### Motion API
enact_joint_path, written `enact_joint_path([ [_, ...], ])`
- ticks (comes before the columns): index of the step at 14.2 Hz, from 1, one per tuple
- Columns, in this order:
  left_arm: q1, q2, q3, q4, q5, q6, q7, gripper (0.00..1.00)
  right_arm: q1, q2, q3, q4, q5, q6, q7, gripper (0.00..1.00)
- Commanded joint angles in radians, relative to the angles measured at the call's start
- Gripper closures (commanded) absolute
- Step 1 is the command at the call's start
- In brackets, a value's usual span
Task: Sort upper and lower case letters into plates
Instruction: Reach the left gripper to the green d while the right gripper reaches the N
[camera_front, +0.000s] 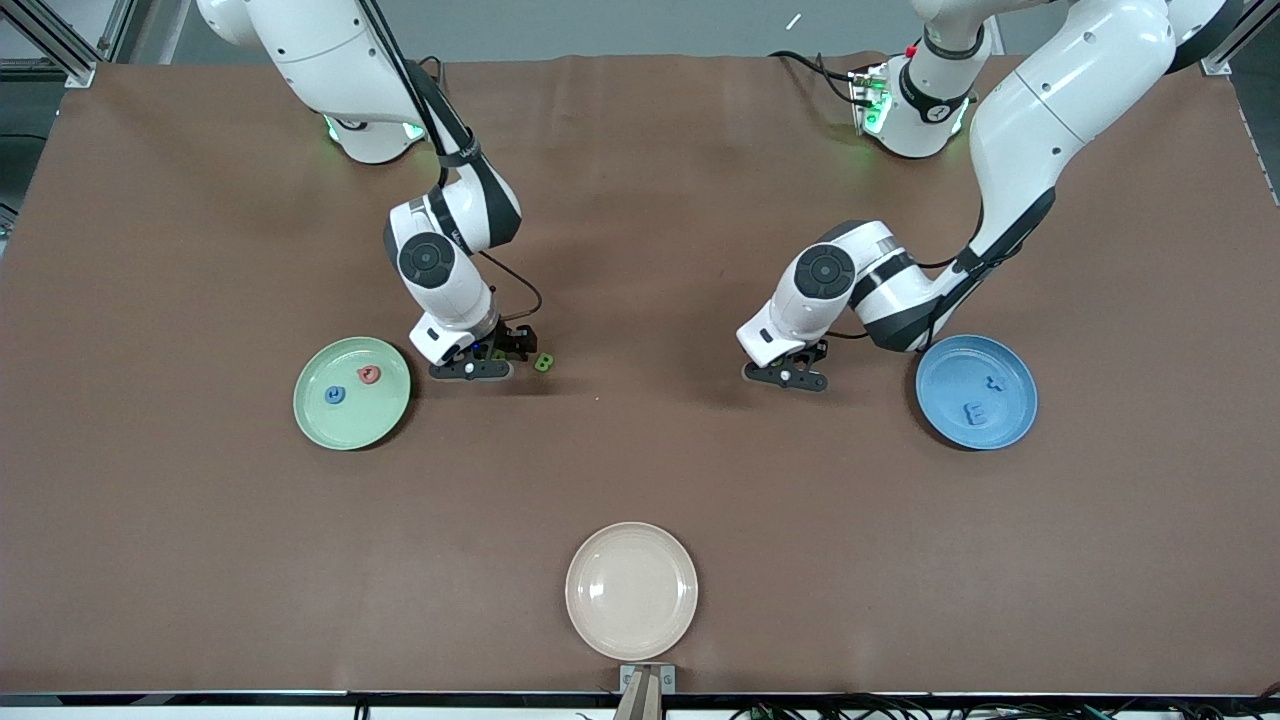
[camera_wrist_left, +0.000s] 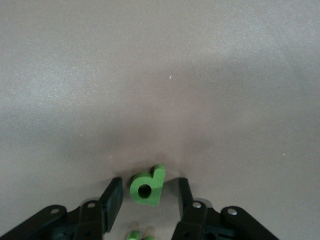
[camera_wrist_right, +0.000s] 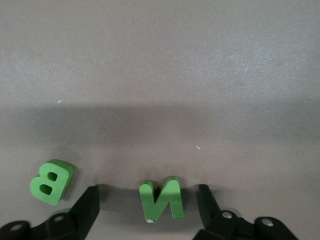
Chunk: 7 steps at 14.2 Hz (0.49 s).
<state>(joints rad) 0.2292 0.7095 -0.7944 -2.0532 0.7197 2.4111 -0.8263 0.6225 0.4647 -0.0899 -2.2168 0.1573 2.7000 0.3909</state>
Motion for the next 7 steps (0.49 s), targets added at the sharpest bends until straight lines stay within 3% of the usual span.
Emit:
enact_joint_path([
  [1,-0.002,0.004,0.006,-0.005,0.038,0.017,-0.025,0.59,0.014,0.000,-0.010,-0.017,0.014,0.021,-0.006,0.18],
  [7,0.001,-0.002,0.007,-0.002,0.043,0.013,-0.040,0.84,0.010,-0.003,-0.010,-0.017,0.014,0.006,-0.001,0.39],
])
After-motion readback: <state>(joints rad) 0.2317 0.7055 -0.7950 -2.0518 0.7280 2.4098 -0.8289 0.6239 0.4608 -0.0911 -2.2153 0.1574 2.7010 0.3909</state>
